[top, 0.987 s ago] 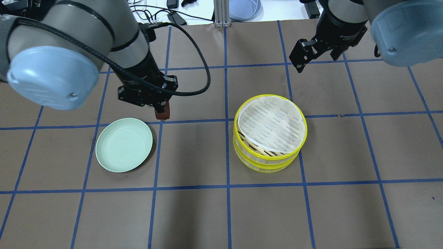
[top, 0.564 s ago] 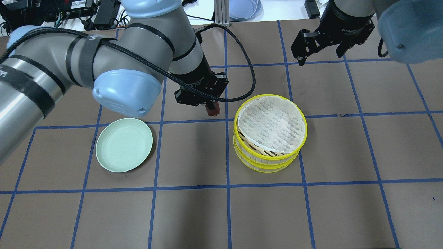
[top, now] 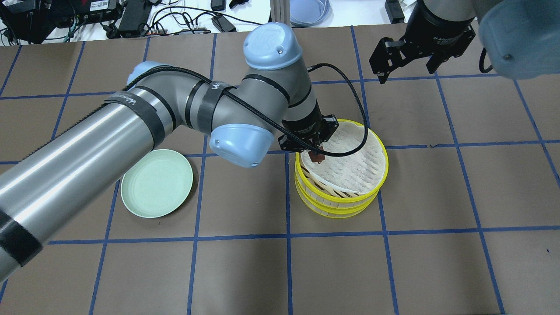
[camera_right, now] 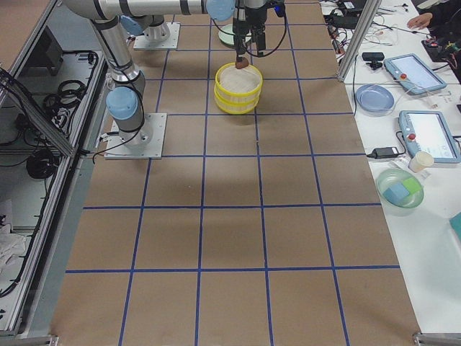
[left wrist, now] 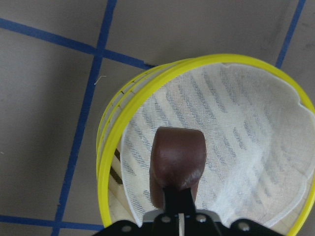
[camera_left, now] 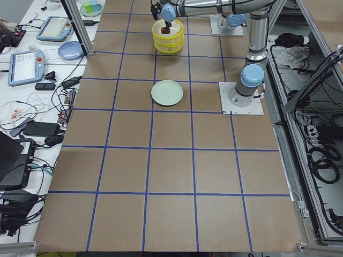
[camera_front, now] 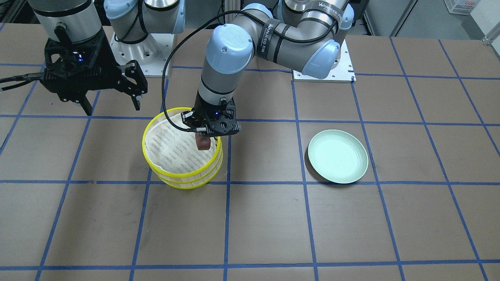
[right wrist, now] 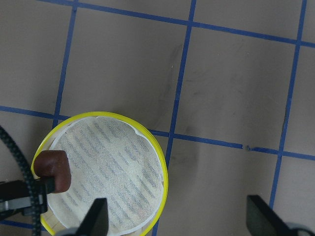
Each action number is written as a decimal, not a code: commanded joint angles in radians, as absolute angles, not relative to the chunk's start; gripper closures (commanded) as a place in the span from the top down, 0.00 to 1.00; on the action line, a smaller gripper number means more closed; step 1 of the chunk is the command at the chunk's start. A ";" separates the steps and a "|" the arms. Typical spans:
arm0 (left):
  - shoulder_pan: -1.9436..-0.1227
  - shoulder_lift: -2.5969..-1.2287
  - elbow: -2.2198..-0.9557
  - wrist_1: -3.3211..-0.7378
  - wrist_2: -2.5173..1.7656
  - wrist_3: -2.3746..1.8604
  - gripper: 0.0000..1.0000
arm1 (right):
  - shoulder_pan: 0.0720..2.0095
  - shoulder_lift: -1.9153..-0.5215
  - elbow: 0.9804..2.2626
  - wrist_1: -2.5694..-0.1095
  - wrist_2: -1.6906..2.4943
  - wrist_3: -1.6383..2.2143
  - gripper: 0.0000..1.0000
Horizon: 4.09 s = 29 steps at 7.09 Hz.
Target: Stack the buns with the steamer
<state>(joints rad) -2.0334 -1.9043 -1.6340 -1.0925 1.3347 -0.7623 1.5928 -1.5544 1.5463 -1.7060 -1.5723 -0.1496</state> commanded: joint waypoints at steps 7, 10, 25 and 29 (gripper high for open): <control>-2.022 -1.858 -1.637 -1.057 1.436 -0.787 1.00 | 1.566 -1.606 1.496 -1.778 -1.582 0.130 1.00; -1.878 -1.726 -1.635 -1.202 1.598 -0.407 1.00 | 1.566 -1.606 1.503 -1.776 -1.580 0.129 1.00; -1.649 -1.575 -1.581 -1.557 1.539 -0.158 1.00 | 1.566 -1.606 1.508 -1.756 -1.597 0.124 1.00; -1.646 -1.598 -1.629 -1.460 1.596 -0.155 1.00 | 1.566 -1.609 1.520 -1.701 -1.597 0.123 1.00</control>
<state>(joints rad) -1.6463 -1.5947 -1.6218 -1.4722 1.5602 -0.1598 1.5662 -1.6064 1.5169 -1.7290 -1.5969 0.1229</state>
